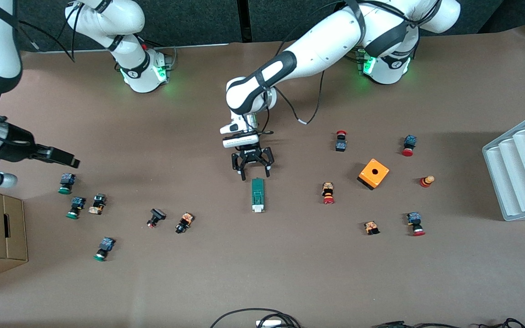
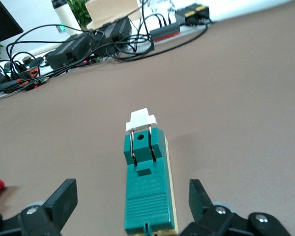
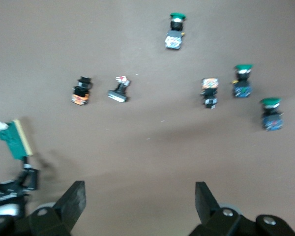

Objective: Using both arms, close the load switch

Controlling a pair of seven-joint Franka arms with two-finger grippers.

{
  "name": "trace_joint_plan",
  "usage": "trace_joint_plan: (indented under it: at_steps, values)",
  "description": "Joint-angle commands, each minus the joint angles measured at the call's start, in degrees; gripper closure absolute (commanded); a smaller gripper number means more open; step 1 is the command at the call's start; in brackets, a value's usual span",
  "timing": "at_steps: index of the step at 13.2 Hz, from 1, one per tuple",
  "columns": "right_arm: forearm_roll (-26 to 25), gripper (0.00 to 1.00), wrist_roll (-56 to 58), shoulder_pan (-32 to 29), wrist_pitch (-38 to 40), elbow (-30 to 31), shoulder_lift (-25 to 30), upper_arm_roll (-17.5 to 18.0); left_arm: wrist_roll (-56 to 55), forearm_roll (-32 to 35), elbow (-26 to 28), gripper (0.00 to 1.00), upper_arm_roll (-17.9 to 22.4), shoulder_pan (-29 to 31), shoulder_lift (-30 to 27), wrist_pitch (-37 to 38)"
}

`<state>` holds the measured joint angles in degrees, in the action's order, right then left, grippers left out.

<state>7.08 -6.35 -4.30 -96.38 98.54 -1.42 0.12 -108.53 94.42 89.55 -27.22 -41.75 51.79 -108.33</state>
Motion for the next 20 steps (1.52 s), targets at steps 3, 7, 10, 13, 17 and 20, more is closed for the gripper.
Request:
trace_joint_plan:
  at_steps: [3, 7, 10, 13, 17, 20]
  values:
    - [-4.35, 0.00, 4.84, -0.62, -0.56, -0.98, 0.20, 0.67, 24.45, -16.51, -4.10, 0.00, 0.06, -0.17, -5.20, -0.65]
    - [-4.71, 0.00, 5.29, -2.46, -0.30, -2.92, 0.10, 0.05, 44.94, -28.13, -7.10, 0.00, 0.15, 2.10, -9.06, -0.56]
    - [-4.80, 0.00, 5.38, -2.56, -0.12, -4.24, -0.33, 0.14, 59.70, -37.26, -7.10, 0.00, 0.15, 5.00, -13.54, -0.56]
    - [-4.97, 0.00, 5.21, -2.12, -0.82, -4.41, -0.77, 0.14, 73.34, -47.54, -7.10, 0.00, 0.24, 8.51, -18.46, -0.21]
    - [-4.97, 0.00, 5.21, -2.03, -1.87, -4.50, -0.86, 0.14, 85.03, -61.51, -7.10, 0.00, 0.24, 15.10, -25.31, 1.80]
    - [-4.97, 0.00, 5.29, -1.94, -2.41, -4.50, -0.86, 0.23, 89.54, -69.79, -8.15, 0.00, 0.33, 19.59, -29.89, 7.68]
